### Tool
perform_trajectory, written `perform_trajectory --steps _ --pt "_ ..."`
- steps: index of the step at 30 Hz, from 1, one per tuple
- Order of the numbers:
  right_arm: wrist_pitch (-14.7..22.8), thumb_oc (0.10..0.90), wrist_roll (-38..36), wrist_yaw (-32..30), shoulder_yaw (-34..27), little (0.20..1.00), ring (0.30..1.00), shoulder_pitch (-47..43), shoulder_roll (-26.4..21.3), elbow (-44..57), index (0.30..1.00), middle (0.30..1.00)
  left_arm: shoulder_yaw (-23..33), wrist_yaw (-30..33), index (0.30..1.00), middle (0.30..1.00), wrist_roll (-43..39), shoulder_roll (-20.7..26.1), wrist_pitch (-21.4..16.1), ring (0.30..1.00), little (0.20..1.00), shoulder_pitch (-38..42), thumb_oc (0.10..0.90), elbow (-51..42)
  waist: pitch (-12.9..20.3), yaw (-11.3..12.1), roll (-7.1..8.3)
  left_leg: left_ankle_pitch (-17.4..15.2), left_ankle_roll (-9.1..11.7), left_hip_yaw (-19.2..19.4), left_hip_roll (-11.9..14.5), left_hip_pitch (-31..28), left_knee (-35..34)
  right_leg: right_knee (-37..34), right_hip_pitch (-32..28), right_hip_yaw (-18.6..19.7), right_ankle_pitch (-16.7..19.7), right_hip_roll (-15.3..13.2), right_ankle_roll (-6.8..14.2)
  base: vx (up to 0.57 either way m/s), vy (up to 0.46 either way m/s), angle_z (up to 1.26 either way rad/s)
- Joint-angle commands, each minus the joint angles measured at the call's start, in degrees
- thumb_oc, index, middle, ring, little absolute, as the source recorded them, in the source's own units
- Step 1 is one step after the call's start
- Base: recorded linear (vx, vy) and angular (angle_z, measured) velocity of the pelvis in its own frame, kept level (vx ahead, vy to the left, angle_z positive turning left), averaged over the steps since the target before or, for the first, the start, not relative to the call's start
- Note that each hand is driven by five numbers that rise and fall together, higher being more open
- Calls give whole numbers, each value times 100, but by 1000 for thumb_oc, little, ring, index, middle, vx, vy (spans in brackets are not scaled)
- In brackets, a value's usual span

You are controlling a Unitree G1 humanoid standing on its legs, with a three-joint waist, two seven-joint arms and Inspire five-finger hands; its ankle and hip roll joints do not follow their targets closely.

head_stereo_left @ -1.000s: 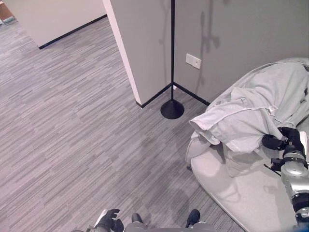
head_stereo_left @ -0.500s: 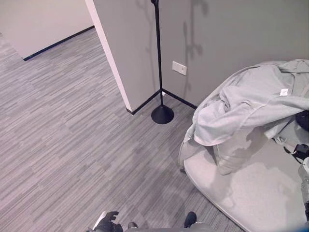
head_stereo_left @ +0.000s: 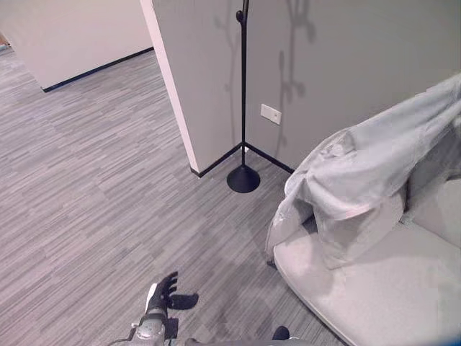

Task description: Hang the clothes on the sofa on the clothes rack.

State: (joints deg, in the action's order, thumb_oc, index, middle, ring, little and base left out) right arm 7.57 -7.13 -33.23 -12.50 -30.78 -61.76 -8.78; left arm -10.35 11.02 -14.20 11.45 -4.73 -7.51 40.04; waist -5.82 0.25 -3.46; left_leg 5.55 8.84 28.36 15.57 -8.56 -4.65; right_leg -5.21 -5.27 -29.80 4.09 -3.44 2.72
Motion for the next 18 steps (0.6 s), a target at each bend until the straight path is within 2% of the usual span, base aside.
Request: perform_trajectory --steps 1,2,3,4,5,6,7,9,10,12,16,17,18 --pt "539 400 -216 -207 569 300 300 -1548 -597 -147 300 300 -238 139 900 900 -351 664 -470 900 900 121 800 -617 452 294 833 -7 205 -168 258 -126 29 39 -280 311 -276 -417 527 -18 23 6" --pt "545 400 -340 -167 1061 300 300 -2164 -676 -386 300 300 -255 142 900 900 -361 709 -483 900 900 91 800 -837 457 309 848 -16 201 -177 244 -123 28 41 -286 306 -266 -435 533 0 0 0" --pt "533 400 -396 -137 1267 300 300 -2434 -682 -435 300 300 -292 133 900 900 -370 765 -508 900 900 84 800 -998 468 347 890 -22 198 -192 244 -118 27 40 -296 293 -261 -437 536 0 0 0" --pt "536 400 -408 -138 1390 300 300 -2569 -686 -489 300 300 -269 134 900 900 -375 745 -495 900 900 68 800 -1025 464 325 868 -22 196 -190 240 -118 27 41 -295 295 -261 -442 537 -14 35 2" --pt "537 400 -537 -90 2046 300 300 -3383 -640 -686 300 300 -298 157 900 900 -348 799 -521 900 900 44 800 -1309 481 355 905 -44 179 -222 214 -106 23 41 -309 280 -246 -464 553 -12 39 6" --pt "529 400 -562 -90 2204 300 300 -3603 -554 -694 300 300 -337 213 900 900 -294 838 -579 900 900 82 800 -1457 497 405 950 -55 175 -244 206 -99 20 41 -318 266 -234 -468 556 -17 55 10" --pt "536 400 -633 -106 2614 300 300 -4130 -396 -741 300 300 -336 386 900 900 -181 882 -651 900 900 124 800 -1741 515 455 995 -84 156 -289 171 -78 15 42 -327 251 -219 -493 573 -12 32 10" --pt "544 400 -646 -113 2780 300 300 -4312 -383 -809 300 300 -307 398 900 900 -171 829 -639 900 900 119 800 -1763 502 418 950 -85 152 -295 165 -74 16 43 -326 245 -218 -499 577 -3 20 11" --pt "566 400 -693 -148 2921 300 300 -4527 -243 -751 300 300 -308 631 900 900 -54 918 -760 900 900 216 800 -1987 528 525 1048 -113 138 -361 136 -54 10 48 -342 233 -199 -509 585 -4 41 14" --pt "603 400 -719 -192 3171 300 300 -4834 -29 -669 300 300 -217 1000 900 900 308 1009 -914 900 900 373 800 -2501 509 571 1078 -150 107 -455 71 -22 5 62 -360 203 -178 -565 604 -3 52 12" --pt "788 400 -811 -246 3213 300 300 -4753 247 -459 300 300 -83 1747 900 900 1148 1195 -1108 900 900 680 800 -3279 514 624 1180 -221 62 -575 -22 -15 -1 68 -421 128 -163 -639 628 7 30 20" --pt "891 400 -1024 -227 3228 300 300 -4613 400 -438 300 300 32 2068 900 900 1420 1298 -1187 900 900 873 800 -3687 511 659 1214 -257 45 -612 -66 -14 -5 69 -434 110 -146 -672 641 5 35 15" --pt "896 400 -1035 -219 3207 300 300 -4597 401 -432 300 300 37 2083 900 900 1435 1307 -1170 900 900 856 800 -3716 510 652 1226 -260 41 -615 -71 -14 -4 70 -436 107 -144 -677 645 -4 43 24"
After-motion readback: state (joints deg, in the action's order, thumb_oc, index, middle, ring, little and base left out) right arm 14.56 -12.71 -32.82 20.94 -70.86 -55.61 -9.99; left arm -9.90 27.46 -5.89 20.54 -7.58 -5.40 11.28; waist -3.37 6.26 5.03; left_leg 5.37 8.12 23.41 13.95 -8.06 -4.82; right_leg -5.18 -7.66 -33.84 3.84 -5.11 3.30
